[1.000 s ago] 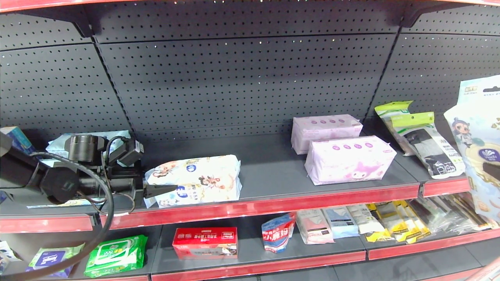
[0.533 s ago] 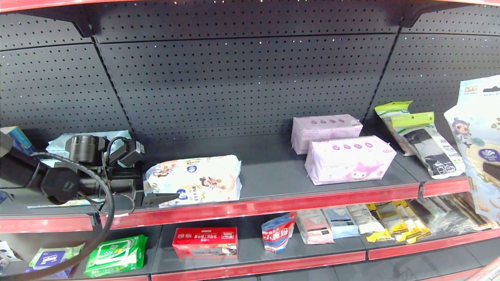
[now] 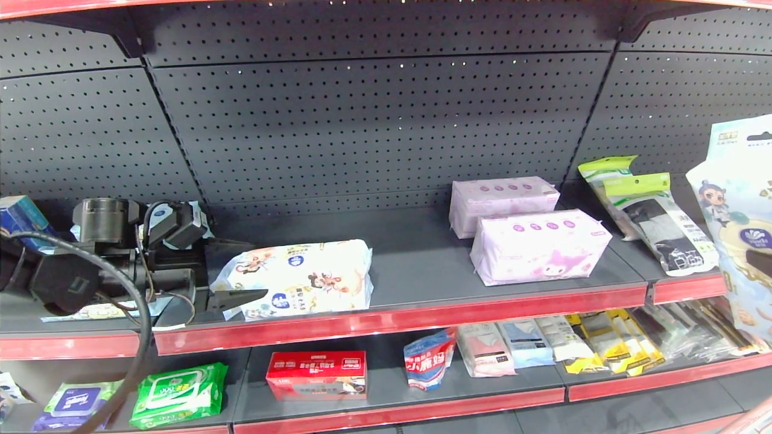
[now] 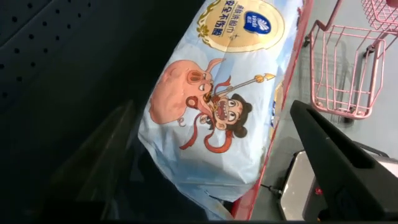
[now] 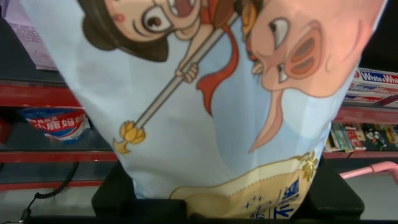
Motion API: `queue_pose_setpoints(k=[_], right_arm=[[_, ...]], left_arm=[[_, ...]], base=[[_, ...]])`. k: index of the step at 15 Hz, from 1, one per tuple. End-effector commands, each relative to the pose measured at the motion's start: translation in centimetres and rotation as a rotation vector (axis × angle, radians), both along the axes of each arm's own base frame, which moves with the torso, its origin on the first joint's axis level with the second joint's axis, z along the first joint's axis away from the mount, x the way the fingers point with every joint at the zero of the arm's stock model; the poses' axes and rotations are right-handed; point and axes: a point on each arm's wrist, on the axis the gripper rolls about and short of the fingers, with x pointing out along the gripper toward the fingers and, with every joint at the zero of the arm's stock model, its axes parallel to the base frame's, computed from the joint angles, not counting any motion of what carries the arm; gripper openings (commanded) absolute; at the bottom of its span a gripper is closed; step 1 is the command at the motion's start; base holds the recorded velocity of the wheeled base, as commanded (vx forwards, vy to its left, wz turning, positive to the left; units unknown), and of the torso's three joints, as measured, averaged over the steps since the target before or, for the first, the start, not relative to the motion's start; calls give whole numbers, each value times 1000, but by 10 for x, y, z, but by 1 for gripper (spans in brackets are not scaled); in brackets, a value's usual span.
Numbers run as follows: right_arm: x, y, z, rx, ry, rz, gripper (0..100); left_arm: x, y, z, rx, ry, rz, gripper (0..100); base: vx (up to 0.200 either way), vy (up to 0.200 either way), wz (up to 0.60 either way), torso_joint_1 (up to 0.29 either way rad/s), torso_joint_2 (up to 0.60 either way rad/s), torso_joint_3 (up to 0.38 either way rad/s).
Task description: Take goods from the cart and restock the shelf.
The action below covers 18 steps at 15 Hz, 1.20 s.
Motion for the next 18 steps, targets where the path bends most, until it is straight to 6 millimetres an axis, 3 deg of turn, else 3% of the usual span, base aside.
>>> queue_pose_setpoints(k=[1, 5, 10, 14, 18], right_arm=[[-1, 0, -1, -1, -1, 1, 0], [-2, 1, -1, -2, -4, 7, 0], [-8, 6, -5, -14, -1, 39, 0], [-8, 6, -3, -9, -8, 40, 0], [-11, 7, -3, -18, -16, 46, 0]], left_arm=[[-14, 1, 7, 2, -10, 10, 100], [-36, 3, 19, 4, -41, 26, 100], [-84, 9, 33, 4, -69, 80, 100], [-90, 8, 41, 8, -107, 78, 100], [-133, 5, 60, -41, -119, 155, 100]], base=[[0, 0, 0, 0, 0, 0], [0, 0, 0, 0, 0, 0], [0, 0, 0, 0, 0, 0], [0, 0, 0, 0, 0, 0], [0, 0, 0, 0, 0, 0]])
